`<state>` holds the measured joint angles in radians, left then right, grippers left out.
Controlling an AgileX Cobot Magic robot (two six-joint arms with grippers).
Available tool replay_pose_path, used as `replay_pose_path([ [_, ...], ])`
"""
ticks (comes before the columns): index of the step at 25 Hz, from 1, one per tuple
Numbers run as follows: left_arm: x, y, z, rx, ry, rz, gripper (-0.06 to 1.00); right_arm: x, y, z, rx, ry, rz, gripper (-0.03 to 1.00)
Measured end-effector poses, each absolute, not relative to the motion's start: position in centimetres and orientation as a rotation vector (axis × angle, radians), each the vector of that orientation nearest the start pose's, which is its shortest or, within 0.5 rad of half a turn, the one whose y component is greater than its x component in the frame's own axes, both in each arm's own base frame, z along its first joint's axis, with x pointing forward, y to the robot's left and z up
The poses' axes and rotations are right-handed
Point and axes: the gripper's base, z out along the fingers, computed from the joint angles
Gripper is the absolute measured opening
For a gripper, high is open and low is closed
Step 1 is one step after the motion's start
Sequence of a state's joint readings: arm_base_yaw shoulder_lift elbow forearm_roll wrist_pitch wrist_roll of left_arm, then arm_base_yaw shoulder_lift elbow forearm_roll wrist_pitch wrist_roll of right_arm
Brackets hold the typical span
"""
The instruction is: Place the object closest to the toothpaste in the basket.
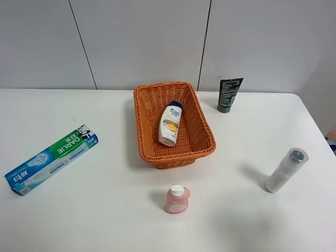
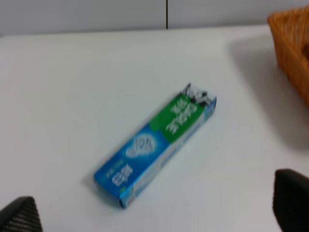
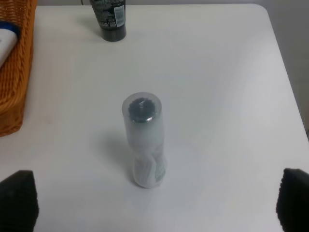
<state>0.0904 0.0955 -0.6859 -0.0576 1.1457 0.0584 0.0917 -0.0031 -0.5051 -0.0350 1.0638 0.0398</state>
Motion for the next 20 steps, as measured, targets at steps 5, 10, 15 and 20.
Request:
replay_pose_path([
  [5,-0.4,-0.6,28.9,-0.01,2.144,0.007,0.95,-0.6,-0.3,27.8,-0.051,2.038,0.041,0.99],
  [10,0.5,-0.6,28.2,-0.015,2.104,-0.006,0.95,-0.6,-0.3,27.8,-0.051,2.038,0.041,0.99],
  [15,0.7,-0.6,28.0,-0.016,2.105,-0.006,0.95,-0.6,-0.3,27.8,-0.051,2.038,0.041,0.99],
  [20,-0.1,-0.7,28.0,-0.013,2.051,-0.001,0.95,-0.6,-0.3,27.8,-0.051,2.038,0.041,0.99],
])
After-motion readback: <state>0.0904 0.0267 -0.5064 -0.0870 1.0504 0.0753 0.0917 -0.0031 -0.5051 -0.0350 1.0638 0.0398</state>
